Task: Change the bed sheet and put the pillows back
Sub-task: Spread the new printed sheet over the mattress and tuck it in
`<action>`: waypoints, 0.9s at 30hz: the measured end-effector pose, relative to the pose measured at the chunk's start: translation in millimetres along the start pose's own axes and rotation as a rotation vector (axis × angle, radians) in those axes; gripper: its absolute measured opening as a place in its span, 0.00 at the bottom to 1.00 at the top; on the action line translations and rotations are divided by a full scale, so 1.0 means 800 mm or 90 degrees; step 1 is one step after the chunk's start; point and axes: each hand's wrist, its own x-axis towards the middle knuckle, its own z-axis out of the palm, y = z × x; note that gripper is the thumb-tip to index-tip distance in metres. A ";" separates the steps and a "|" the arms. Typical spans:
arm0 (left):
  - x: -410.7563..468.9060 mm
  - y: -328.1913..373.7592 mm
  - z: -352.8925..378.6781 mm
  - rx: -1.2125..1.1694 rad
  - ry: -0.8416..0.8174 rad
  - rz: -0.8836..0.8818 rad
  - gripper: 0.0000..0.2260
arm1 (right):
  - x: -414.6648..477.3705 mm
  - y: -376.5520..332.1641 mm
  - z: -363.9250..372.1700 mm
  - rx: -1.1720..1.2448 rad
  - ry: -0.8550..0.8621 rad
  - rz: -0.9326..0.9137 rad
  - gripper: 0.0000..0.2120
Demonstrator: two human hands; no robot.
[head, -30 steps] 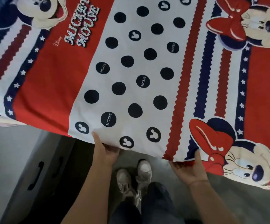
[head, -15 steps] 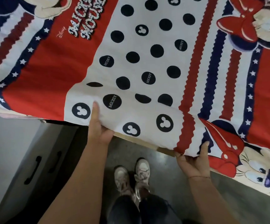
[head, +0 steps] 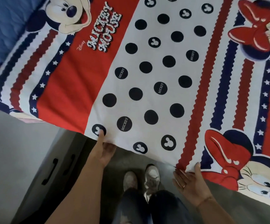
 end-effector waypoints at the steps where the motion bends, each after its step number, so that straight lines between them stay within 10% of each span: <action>1: -0.003 0.010 -0.006 0.007 0.047 -0.005 0.31 | -0.010 0.009 0.007 -0.015 -0.010 0.027 0.44; 3: -0.006 0.036 -0.021 0.026 0.152 0.002 0.31 | -0.028 0.032 0.028 -0.032 -0.027 0.086 0.50; 8: -0.006 0.125 -0.035 -0.075 0.250 0.158 0.07 | -0.040 0.096 0.135 -0.033 -0.086 0.170 0.29; 19: 0.069 0.269 -0.039 -0.028 0.100 0.014 0.50 | -0.002 0.117 0.310 0.136 -0.116 0.108 0.38; 27: 0.070 0.321 -0.068 -0.099 0.021 0.062 0.19 | -0.006 0.136 0.348 0.306 -0.157 -0.056 0.55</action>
